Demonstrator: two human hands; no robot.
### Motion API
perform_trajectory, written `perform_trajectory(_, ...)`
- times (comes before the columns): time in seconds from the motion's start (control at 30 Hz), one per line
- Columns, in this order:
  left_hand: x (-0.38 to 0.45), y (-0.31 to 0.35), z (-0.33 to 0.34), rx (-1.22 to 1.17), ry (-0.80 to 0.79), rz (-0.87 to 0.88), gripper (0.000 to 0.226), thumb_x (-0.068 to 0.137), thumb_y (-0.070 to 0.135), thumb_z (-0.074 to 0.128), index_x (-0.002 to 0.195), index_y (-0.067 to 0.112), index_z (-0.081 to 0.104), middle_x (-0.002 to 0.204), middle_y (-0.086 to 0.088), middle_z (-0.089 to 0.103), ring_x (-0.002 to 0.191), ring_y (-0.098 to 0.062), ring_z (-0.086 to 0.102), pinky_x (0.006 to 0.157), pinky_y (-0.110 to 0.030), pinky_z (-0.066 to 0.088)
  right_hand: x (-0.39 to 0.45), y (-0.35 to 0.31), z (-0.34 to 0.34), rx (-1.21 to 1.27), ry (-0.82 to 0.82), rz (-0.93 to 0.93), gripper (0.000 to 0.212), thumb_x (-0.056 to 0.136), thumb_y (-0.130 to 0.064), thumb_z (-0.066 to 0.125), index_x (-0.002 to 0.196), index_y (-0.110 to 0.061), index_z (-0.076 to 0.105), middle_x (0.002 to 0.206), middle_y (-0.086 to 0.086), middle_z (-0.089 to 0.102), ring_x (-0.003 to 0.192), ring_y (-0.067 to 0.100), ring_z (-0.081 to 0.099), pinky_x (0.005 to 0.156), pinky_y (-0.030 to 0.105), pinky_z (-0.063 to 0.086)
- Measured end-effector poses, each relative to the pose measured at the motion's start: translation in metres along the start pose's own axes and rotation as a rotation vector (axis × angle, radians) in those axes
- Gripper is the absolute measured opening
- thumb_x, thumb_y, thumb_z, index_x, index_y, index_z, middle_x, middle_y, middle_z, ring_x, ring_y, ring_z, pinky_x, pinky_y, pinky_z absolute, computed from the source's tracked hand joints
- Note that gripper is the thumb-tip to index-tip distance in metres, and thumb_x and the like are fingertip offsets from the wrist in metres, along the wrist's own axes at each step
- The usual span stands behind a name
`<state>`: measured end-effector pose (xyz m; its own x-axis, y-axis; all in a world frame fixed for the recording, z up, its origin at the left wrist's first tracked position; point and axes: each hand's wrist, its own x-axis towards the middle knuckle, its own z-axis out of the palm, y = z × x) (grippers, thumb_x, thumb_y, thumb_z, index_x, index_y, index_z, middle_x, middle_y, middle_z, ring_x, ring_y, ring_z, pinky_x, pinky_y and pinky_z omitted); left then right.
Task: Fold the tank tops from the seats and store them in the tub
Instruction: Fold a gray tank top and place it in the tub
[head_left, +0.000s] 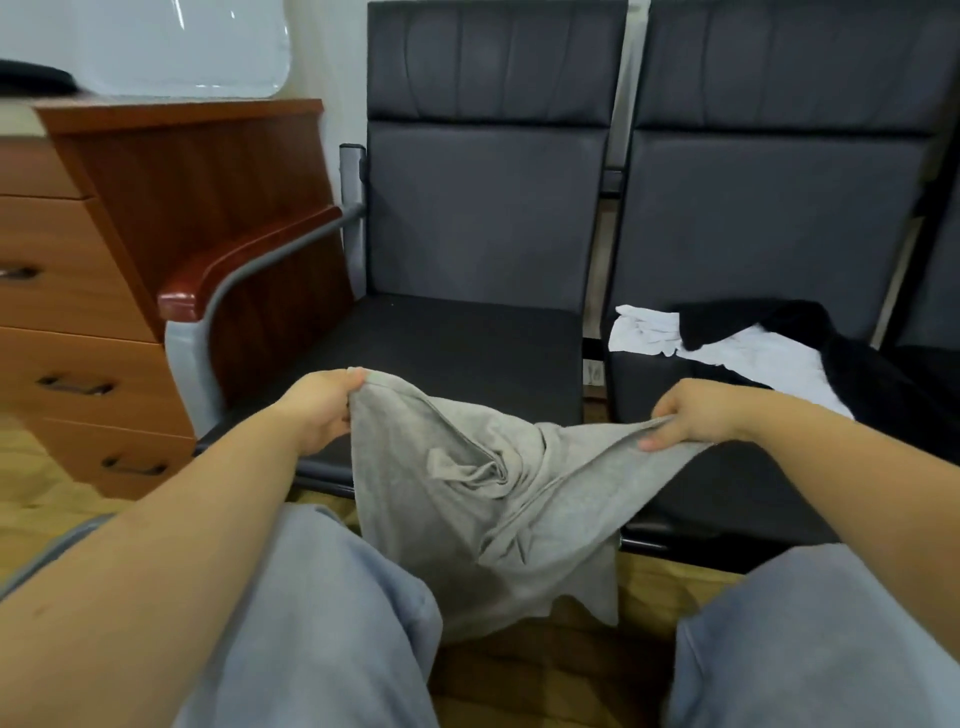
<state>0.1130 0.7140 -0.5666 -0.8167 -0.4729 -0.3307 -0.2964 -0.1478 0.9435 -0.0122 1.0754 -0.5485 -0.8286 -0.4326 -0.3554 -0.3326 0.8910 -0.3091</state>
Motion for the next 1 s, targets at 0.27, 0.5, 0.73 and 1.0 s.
perform_trajectory(0.27, -0.027, 0.035, -0.047, -0.397, -0.163, 0.126, 0.034, 0.104, 0.033, 0.034, 0.117, 0.018, 0.062, 0.107, -0.005, 0.073, 0.103, -0.018, 0.065, 0.081, -0.035, 0.049, -0.07, 0.0, -0.057, 0.853, -0.167, -0.197, 0.067, 0.035, -0.04, 0.097, 0.092, -0.009, 0.077, 0.097, 0.006, 0.072, 0.089, 0.015, 0.069, 0.072, 0.022, 0.055)
perform_trajectory(0.5, -0.044, 0.064, -0.092, 0.44, 0.031, 0.317, 0.041, 0.09, 0.049, 0.056, 0.117, 0.021, 0.067, 0.11, -0.016, 0.063, 0.106, -0.027, 0.058, 0.097, -0.038, 0.043, -0.096, -0.019, -0.084, 0.28, 0.402, -0.054, 0.041, 0.083, -0.04, 0.071, 0.064, -0.007, 0.055, 0.052, 0.003, 0.052, 0.048, 0.013, 0.046, 0.054, 0.024, 0.043)
perform_trajectory(0.73, -0.054, 0.064, -0.094, 0.151, -0.005, 0.343, 0.03, 0.103, 0.027, 0.042, 0.117, 0.009, 0.062, 0.088, -0.004, 0.071, 0.082, -0.017, 0.066, 0.083, -0.035, 0.052, -0.103, -0.018, -0.083, 0.597, 0.397, -0.105, 0.018, 0.096, -0.02, 0.057, 0.089, -0.005, 0.063, 0.066, 0.007, 0.063, 0.055, 0.015, 0.062, 0.058, 0.027, 0.054)
perform_trajectory(1.0, -0.064, 0.064, -0.088, -0.321, -0.035, 0.325, 0.025, 0.099, 0.029, 0.049, 0.102, 0.013, 0.069, 0.088, -0.002, 0.075, 0.093, -0.015, 0.071, 0.069, -0.026, 0.058, -0.102, -0.018, -0.076, 1.17, 0.341, -0.336, 0.033, 0.069, -0.02, 0.077, 0.098, -0.008, 0.069, 0.098, 0.007, 0.074, 0.096, 0.019, 0.071, 0.072, 0.026, 0.059)
